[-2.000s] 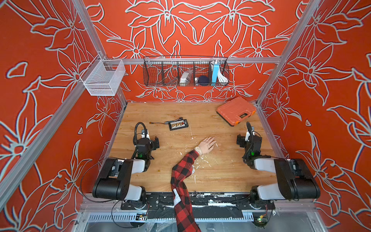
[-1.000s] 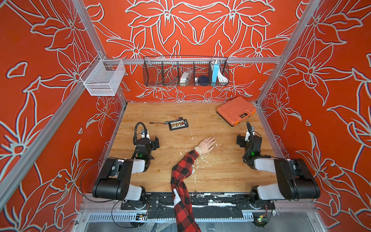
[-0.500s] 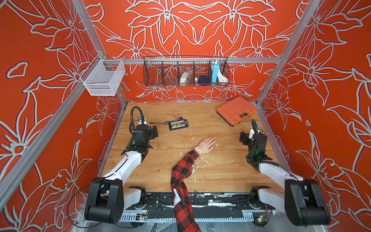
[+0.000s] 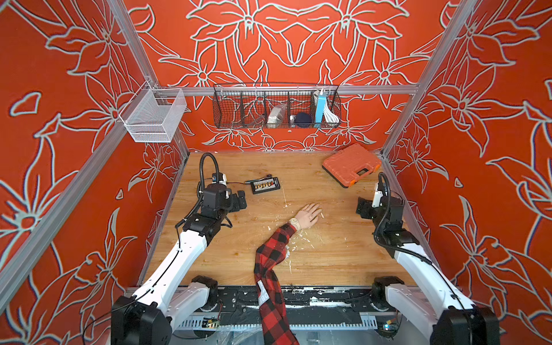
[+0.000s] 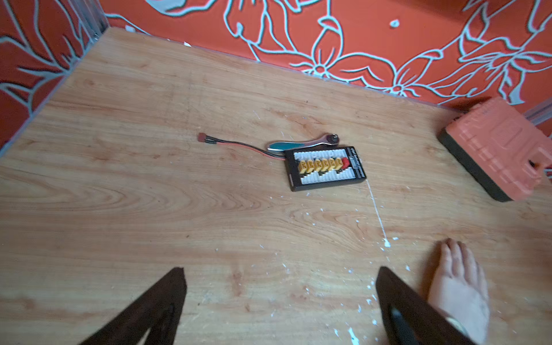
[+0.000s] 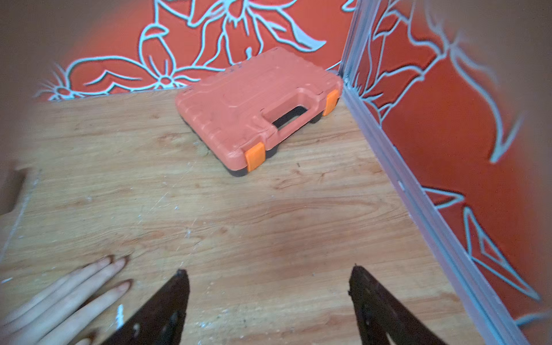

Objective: Take off the watch
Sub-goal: Adjust the hand at the center of the board.

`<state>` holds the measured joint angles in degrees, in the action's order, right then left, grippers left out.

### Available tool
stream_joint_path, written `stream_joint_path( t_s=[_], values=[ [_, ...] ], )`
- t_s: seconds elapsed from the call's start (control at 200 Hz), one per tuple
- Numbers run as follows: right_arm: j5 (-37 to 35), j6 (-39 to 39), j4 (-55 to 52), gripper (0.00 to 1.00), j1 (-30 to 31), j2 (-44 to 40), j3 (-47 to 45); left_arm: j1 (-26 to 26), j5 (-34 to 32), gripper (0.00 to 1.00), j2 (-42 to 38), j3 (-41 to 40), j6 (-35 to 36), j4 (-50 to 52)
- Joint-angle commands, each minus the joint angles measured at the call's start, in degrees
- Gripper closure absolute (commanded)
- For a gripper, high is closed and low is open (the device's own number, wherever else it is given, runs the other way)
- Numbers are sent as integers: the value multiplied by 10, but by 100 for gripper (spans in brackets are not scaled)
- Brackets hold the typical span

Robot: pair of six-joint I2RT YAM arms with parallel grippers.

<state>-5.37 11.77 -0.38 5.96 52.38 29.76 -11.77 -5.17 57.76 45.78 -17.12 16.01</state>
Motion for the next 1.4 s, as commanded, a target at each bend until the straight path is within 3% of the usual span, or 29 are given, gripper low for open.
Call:
stream_joint_path(
  t_s=[0.0, 0.155, 0.385, 0.54, 0.791, 0.916, 1.031, 1.396],
  values=[
    [53, 23, -103, 16, 13, 3, 39, -10, 46, 3, 12, 31, -19, 83],
    [70, 40, -145, 19, 30, 21, 61, -36, 67, 4, 36, 64, 1, 131],
    [107, 41, -187, 19, 42, 37, 81, -134, 68, 5, 89, 121, 53, 211],
    [123, 45, -184, 20, 44, 22, 72, -208, 61, 6, 128, 143, 87, 220],
    [134, 55, -176, 20, 45, 20, 67, -275, 44, 11, 214, 182, 151, 240],
    [137, 56, -175, 20, 45, 20, 66, -291, 44, 9, 240, 194, 189, 227],
    [136, 57, -175, 20, 45, 19, 65, -294, 90, 9, 261, 199, 220, 211],
    [135, 59, -170, 20, 45, 6, 58, -320, 96, 21, 391, 267, 250, 232]
  ],
)
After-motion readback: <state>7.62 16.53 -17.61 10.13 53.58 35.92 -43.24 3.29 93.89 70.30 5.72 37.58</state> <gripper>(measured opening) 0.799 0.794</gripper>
